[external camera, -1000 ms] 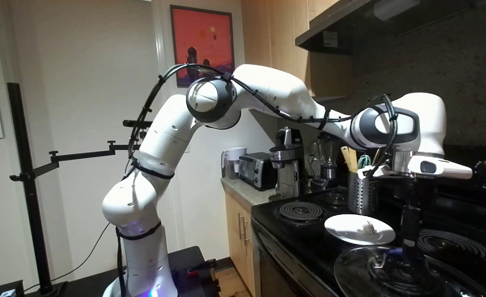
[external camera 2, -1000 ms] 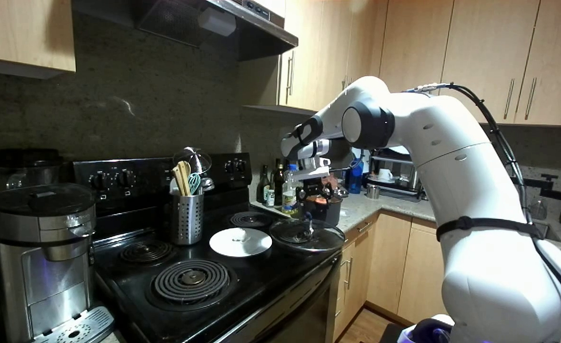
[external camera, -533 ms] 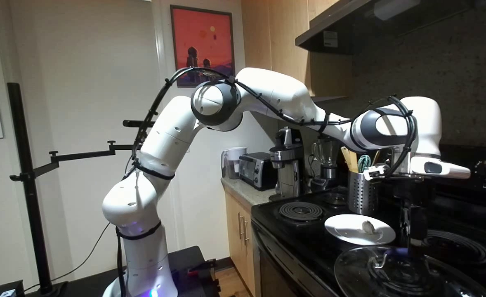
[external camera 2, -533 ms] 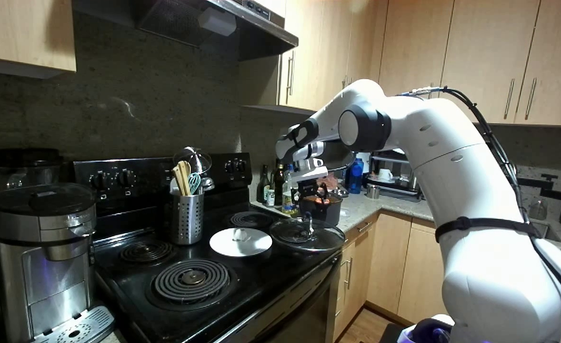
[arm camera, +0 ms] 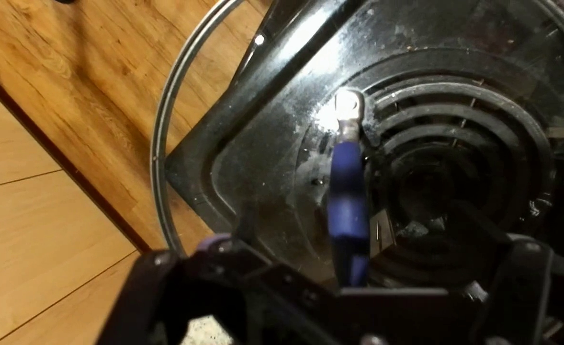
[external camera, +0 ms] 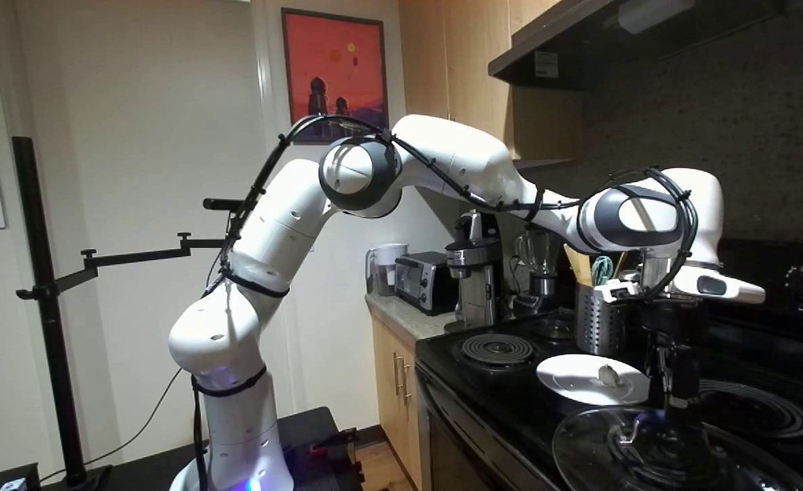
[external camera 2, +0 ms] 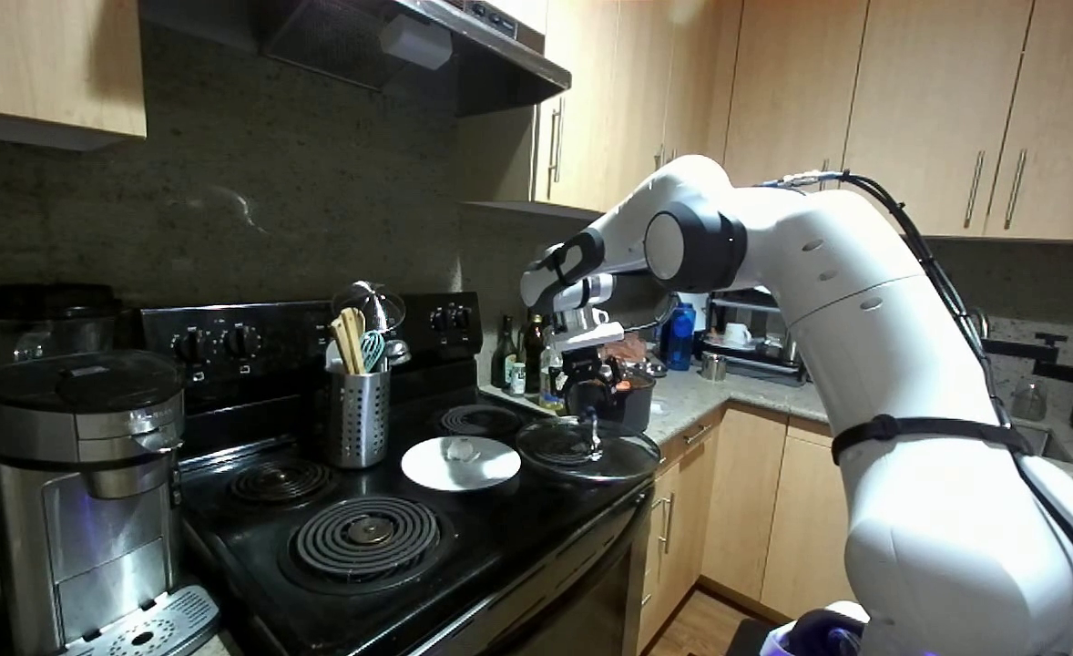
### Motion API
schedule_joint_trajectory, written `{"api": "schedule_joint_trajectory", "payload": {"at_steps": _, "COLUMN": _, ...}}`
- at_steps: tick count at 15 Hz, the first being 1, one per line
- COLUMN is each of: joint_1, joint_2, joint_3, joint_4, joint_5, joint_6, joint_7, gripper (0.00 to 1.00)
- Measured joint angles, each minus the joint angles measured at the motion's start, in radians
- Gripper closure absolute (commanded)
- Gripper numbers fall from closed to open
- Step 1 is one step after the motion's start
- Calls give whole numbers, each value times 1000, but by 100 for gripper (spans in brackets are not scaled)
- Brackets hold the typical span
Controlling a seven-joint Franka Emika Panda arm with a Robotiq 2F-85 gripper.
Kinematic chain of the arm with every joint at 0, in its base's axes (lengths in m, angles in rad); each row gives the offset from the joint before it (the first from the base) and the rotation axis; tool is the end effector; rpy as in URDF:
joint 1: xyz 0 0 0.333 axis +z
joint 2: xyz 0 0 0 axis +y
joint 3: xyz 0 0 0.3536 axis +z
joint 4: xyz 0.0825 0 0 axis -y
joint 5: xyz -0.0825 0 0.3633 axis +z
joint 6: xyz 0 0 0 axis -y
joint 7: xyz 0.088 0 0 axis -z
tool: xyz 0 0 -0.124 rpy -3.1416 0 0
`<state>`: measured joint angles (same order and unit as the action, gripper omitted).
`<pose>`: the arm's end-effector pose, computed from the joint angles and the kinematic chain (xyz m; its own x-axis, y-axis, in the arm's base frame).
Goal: Put the clear lid on the white plate
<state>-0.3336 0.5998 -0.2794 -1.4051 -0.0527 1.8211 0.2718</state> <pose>0.5876 -0.3717 0.3755 0.6590 -0.7448 -0.1045 -0.7101 -0.6619 0.2399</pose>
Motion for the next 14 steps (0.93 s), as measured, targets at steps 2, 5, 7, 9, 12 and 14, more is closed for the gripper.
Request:
{"api": "schedule_joint_trajectory", "payload": {"at_steps": 2, "joint_1": -7, "joint_2": 11, "joint_3": 0, "joint_4": 0, "joint_5": 5, "joint_6": 0, "joint_7": -18, "gripper": 0}}
{"api": "schedule_joint_trajectory", "payload": {"at_steps": 5, "joint_1": -17, "joint_2": 27, "joint_3": 0, "joint_4": 0, "joint_5": 14, "joint_6": 0, "joint_7": -30, "gripper": 0}}
{"api": "schedule_joint_trajectory", "payload": {"at_steps": 7, "joint_1": -18, "joint_2": 30, "joint_3": 0, "joint_4": 0, "joint_5": 23, "joint_6": 0, "joint_7": -30, "gripper": 28}}
{"api": "schedule_joint_trajectory", "payload": {"at_steps": 9, "joint_1": -18, "joint_2": 30, "joint_3": 2, "joint_4": 0, "joint_5": 35, "joint_6": 0, "joint_7": -30, "gripper": 33}}
{"api": "schedule_joint_trajectory", "payload": {"at_steps": 12, "joint_1": -18, "joint_2": 30, "joint_3": 6, "joint_4": 1, "joint_5": 43, "joint_6": 0, "joint_7": -31, "gripper": 56}}
{"api": "schedule_joint_trajectory", "payload": {"at_steps": 14, "joint_1": -18, "joint_2": 30, "joint_3": 7, "joint_4": 1, "joint_5": 44, "joint_6": 1, "joint_7": -31, "gripper": 71}}
